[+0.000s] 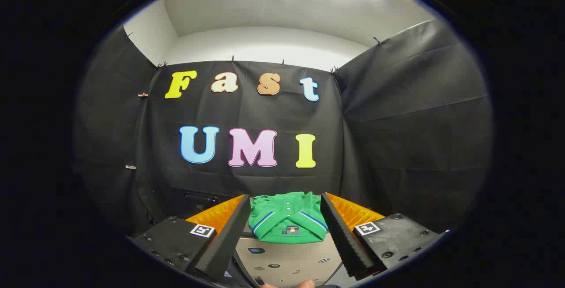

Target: Put the clothes into the washing machine and then close the washing machine lid.

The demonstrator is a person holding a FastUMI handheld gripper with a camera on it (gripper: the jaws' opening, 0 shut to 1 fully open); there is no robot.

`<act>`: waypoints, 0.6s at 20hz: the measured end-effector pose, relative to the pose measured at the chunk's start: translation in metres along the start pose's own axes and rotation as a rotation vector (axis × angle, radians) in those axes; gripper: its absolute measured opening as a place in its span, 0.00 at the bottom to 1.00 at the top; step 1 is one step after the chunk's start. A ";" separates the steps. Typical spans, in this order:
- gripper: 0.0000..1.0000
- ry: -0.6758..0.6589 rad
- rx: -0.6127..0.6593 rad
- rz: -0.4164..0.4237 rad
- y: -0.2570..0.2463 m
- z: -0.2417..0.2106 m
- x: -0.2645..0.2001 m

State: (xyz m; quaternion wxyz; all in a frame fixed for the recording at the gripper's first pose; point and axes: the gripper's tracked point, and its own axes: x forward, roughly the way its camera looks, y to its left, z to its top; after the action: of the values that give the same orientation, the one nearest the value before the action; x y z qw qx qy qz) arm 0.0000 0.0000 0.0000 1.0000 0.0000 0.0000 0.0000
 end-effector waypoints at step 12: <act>0.99 0.000 0.006 0.005 0.001 -0.001 -0.003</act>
State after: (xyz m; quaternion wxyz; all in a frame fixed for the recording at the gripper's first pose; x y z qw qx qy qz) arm -0.0031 0.0006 -0.0010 1.0000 0.0032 0.0000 0.0024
